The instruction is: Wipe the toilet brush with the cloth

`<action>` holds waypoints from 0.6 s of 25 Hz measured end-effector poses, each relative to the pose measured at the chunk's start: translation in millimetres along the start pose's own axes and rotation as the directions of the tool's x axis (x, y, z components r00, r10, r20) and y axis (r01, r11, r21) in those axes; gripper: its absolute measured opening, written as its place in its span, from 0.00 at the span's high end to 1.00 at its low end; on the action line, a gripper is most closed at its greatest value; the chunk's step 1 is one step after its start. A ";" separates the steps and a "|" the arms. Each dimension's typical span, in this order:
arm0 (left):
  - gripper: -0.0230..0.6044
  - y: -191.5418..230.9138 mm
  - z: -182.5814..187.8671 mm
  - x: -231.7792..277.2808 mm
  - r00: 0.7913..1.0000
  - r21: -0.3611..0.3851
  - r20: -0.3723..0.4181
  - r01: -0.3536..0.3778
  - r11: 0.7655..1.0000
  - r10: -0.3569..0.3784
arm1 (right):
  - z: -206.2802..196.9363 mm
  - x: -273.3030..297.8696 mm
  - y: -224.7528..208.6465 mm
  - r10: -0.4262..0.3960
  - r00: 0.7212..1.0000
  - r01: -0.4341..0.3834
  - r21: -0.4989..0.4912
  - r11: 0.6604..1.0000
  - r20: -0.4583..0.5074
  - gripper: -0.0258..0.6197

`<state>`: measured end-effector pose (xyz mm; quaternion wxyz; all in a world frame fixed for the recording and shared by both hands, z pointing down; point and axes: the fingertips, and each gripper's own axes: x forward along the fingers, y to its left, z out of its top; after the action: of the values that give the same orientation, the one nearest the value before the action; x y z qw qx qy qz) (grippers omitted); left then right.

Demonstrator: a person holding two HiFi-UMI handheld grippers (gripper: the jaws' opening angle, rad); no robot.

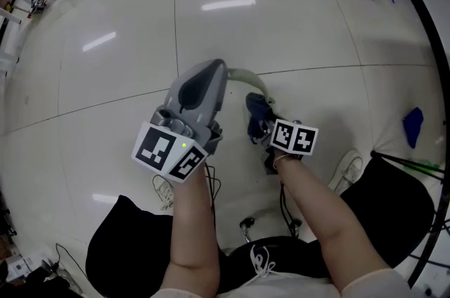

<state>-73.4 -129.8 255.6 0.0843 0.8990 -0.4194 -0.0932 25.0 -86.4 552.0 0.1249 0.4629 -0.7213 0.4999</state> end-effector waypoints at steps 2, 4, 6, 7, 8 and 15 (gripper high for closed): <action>0.95 0.1 -1.2 0.0 1.000 0.008 -0.012 -0.002 1.000 0.002 | -0.2 -1.7 4.3 0.002 1.000 -0.002 -0.038 0.999 -0.001 0.84; 0.95 -1.1 -2.8 -1.3 1.000 0.008 -0.025 -0.010 1.000 0.010 | 0.1 -10.8 15.6 0.023 1.000 -0.022 -0.102 0.995 0.006 0.85; 0.95 -1.4 -1.8 -4.4 0.999 0.006 -0.028 -0.030 1.000 0.030 | 3.1 -27.2 32.2 0.068 0.997 -0.064 -0.170 0.983 0.023 0.85; 0.95 -0.6 1.6 -7.0 0.999 0.003 -0.015 -0.046 0.999 0.046 | 5.6 -37.5 40.9 0.091 0.995 -0.083 -0.202 0.976 0.031 0.85; 0.95 0.2 6.9 -10.4 0.998 -0.005 0.008 -0.063 0.998 0.063 | 7.5 -48.8 47.7 0.106 0.994 -0.095 -0.224 0.970 0.038 0.84; 0.95 -22.0 40.3 -43.2 0.976 -0.019 0.113 -0.184 0.983 0.185 | 53.7 -148.2 32.4 0.036 0.970 0.056 -0.360 0.931 0.242 0.84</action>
<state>-94.0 -85.5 215.8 0.0720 0.8491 -0.5048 -0.1382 94.5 -48.6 411.9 0.1215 0.4933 -0.8089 0.2961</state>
